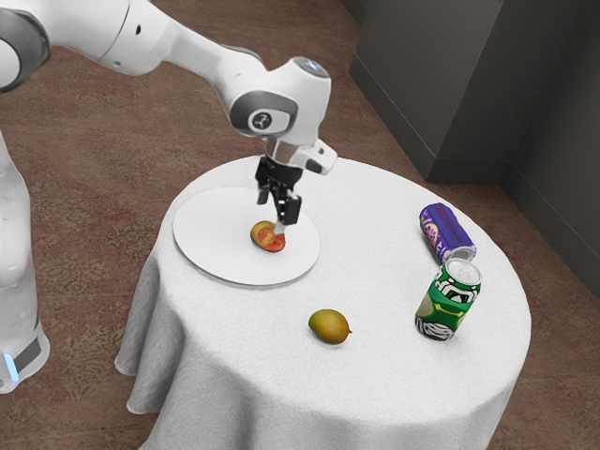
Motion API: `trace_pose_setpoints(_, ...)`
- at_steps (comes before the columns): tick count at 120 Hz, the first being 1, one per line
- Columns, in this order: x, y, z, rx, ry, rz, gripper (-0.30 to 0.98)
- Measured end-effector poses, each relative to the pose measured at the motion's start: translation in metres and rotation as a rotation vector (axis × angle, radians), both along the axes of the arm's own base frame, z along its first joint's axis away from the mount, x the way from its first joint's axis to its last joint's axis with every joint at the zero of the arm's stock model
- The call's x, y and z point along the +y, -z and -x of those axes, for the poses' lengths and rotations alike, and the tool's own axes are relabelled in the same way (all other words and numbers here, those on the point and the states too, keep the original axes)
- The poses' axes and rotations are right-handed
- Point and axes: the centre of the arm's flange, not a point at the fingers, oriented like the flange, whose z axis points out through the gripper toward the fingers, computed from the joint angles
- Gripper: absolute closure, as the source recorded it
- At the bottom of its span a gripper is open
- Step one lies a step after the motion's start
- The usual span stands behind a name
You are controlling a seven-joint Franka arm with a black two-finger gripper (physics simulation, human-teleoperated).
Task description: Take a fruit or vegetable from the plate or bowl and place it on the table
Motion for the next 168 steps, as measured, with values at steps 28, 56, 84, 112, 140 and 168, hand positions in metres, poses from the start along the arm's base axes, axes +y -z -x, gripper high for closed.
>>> trace_pose_setpoints(28,-0.008,0.011,-0.004,0.012,0.011,0.004,0.00)
trace_pose_setpoints(56,-0.008,0.020,-0.002,0.016,0.008,0.010,0.00)
trace_pose_setpoints(84,-0.009,0.034,0.000,0.024,0.007,0.012,0.00)
trace_pose_setpoints(112,-0.009,0.038,0.000,0.023,0.006,0.010,0.18)
trace_pose_setpoints(140,-0.008,0.008,-0.002,-0.038,0.003,-0.006,0.37)
trace_pose_setpoints(168,0.068,-0.090,-0.048,-0.169,-0.128,-0.024,0.32)
